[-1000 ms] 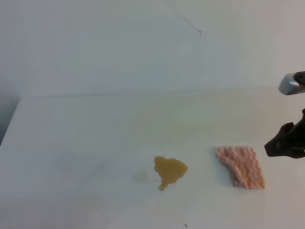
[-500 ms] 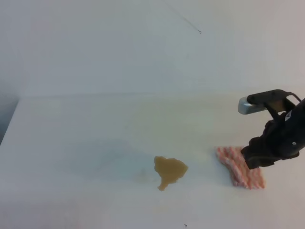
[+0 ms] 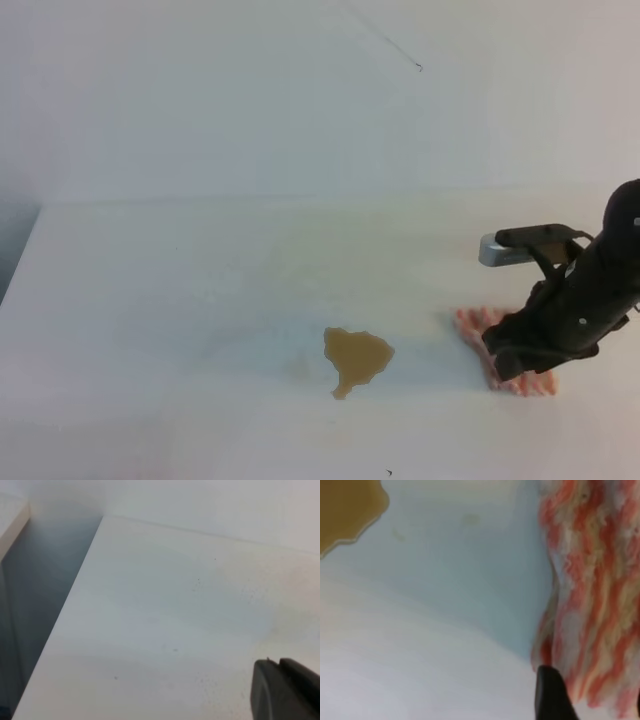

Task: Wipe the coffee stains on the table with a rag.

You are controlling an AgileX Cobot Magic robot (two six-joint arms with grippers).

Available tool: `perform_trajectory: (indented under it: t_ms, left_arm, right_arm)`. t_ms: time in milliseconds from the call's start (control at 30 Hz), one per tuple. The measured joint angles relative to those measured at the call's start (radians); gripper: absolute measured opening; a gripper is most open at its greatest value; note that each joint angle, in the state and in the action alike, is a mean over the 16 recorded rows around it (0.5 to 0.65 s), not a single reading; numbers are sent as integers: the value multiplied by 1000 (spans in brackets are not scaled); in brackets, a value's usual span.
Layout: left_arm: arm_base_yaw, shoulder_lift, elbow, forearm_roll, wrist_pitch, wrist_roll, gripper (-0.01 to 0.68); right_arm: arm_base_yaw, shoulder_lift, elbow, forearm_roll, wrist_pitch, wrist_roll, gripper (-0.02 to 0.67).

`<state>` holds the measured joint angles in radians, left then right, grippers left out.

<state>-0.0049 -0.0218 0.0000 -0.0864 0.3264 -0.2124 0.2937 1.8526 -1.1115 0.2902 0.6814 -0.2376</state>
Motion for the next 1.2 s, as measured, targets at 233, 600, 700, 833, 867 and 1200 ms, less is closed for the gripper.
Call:
perform_trajectory:
  t_ms: [233, 600, 700, 833, 867, 1200]
  left_arm:
    - [0, -2, 0, 0, 0, 0, -1]
    - [0, -5, 0, 0, 0, 0, -1]
    - [0, -5, 0, 0, 0, 0, -1]
    - [0, -5, 0, 0, 0, 0, -1]
    - [0, -3, 0, 0, 0, 0, -1]
    - [0, -2, 0, 0, 0, 0, -1]
  right_arm:
    - [0, 46, -4, 6, -19, -9, 350]
    - [-1, 118, -69, -3, 28, -37, 226]
    - [-1, 139, -105, -5, 65, -49, 164]
    - [-1, 167, -160, -4, 122, -71, 88]
    - [-2, 172, -175, 0, 136, -78, 70]
    - [0, 210, -303, 96, 216, -135, 23]
